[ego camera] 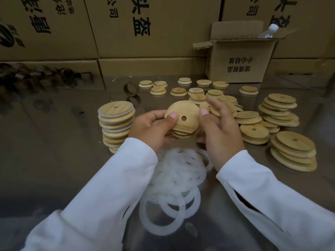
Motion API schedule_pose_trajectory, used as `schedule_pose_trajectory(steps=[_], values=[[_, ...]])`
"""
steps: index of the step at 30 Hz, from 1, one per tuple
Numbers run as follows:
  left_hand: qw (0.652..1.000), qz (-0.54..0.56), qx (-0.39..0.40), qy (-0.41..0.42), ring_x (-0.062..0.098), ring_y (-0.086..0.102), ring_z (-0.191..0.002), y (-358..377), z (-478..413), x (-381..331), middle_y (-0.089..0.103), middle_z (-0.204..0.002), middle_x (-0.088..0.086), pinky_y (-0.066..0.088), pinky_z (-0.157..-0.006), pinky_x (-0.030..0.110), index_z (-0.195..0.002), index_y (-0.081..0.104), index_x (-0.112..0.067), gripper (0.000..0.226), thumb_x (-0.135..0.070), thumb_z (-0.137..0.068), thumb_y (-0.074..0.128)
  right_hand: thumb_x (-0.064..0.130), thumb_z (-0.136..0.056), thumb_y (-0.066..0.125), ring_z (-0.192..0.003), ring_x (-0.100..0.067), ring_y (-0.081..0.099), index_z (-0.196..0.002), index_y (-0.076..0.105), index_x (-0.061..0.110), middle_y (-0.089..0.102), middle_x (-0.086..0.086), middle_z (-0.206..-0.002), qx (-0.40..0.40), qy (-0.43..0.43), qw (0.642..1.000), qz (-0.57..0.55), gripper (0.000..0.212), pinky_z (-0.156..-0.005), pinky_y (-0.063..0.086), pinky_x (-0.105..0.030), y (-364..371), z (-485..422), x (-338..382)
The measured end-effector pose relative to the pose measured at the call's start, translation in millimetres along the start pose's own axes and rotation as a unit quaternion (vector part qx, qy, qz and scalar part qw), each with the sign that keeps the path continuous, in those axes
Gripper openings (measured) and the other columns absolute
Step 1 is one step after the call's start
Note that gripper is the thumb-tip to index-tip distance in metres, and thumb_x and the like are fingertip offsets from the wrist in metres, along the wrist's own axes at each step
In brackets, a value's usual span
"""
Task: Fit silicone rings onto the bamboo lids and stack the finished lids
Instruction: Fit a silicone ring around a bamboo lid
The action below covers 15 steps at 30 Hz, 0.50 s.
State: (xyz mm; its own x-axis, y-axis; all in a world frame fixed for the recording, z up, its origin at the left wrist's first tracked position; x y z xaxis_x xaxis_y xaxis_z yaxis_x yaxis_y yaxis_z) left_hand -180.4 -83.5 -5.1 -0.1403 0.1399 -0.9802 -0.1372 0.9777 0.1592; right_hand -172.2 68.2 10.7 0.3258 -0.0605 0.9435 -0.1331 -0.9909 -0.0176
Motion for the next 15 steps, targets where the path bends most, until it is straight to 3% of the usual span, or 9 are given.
schedule_pose_trajectory(steps=[4, 8, 15], values=[[0.999, 0.038, 0.003, -0.011, 0.016, 0.067, -0.071, -2, -1, 0, 0.068, -0.081, 0.007, 0.057, -0.055, 0.024, -0.085, 0.061, -0.011, 0.006, -0.01, -0.088, 0.056, 0.018, -0.091, 0.05, -0.083, 0.002, 0.054, -0.12, 0.05, 0.029, 0.06, 0.013, -0.09, -0.031, -0.072, 0.98, 0.184, 0.031, -0.072, 0.042, -0.014, -10, -2, 3], [0.999, 0.039, 0.0, -0.002, 0.018, 0.065, -0.081, -5, -3, 2, 0.067, -0.084, 0.004, 0.055, -0.051, 0.024, -0.084, 0.062, -0.016, 0.007, -0.014, -0.088, 0.057, 0.029, -0.086, 0.057, -0.108, -0.017, 0.028, -0.105, 0.068, 0.025, 0.05, 0.0, -0.114, 0.027, -0.128, 0.877, 0.462, 0.023, -0.08, 0.024, -0.023, -2, -3, -2], [0.997, 0.072, -0.004, 0.019, 0.018, 0.063, -0.083, -8, -3, 0, 0.066, -0.085, 0.003, 0.056, -0.056, 0.028, -0.085, 0.065, -0.021, 0.011, -0.016, -0.088, 0.056, 0.05, -0.078, 0.061, -0.109, -0.01, 0.019, -0.087, 0.072, 0.041, 0.048, 0.007, -0.119, 0.124, -0.147, 0.85, 0.49, 0.017, -0.08, 0.014, -0.027, 19, 4, -6]])
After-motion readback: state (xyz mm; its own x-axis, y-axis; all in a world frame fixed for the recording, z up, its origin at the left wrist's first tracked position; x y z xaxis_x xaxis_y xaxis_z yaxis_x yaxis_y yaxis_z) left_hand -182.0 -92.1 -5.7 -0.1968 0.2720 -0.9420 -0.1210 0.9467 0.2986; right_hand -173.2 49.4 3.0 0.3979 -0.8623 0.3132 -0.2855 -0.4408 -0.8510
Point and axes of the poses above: each hand's wrist, its own z-axis away from the middle knuckle, its own y-axis out of the palm, x = y × z, the point moved 9 cm from there along -z, towards the middle knuckle
